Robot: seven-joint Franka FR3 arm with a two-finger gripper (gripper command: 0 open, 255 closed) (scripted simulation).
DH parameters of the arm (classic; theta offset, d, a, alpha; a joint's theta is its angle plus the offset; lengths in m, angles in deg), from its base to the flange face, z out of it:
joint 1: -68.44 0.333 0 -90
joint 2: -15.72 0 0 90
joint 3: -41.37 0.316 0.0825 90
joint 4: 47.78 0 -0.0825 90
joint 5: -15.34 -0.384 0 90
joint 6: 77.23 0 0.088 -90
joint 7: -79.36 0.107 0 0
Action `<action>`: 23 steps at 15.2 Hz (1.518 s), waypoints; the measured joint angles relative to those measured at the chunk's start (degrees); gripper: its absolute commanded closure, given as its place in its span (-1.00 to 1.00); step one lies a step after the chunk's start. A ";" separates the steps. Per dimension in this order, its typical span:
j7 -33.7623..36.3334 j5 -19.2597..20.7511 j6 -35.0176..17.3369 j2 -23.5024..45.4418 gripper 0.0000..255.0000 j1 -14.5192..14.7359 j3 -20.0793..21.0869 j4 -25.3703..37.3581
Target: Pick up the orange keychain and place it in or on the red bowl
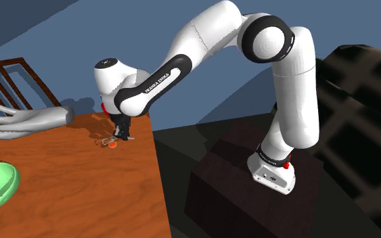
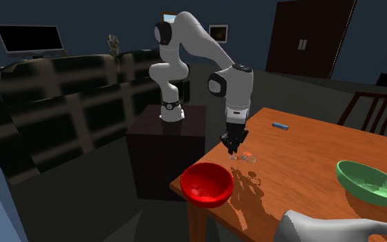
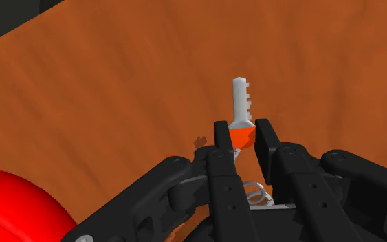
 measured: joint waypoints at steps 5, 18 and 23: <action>-0.60 -0.93 2.83 -2.41 1.00 -0.45 0.55 0.49; -1.75 -2.98 10.76 -7.30 1.00 -1.06 1.62 3.78; -5.23 -2.93 13.02 -5.18 1.00 -3.04 0.49 8.18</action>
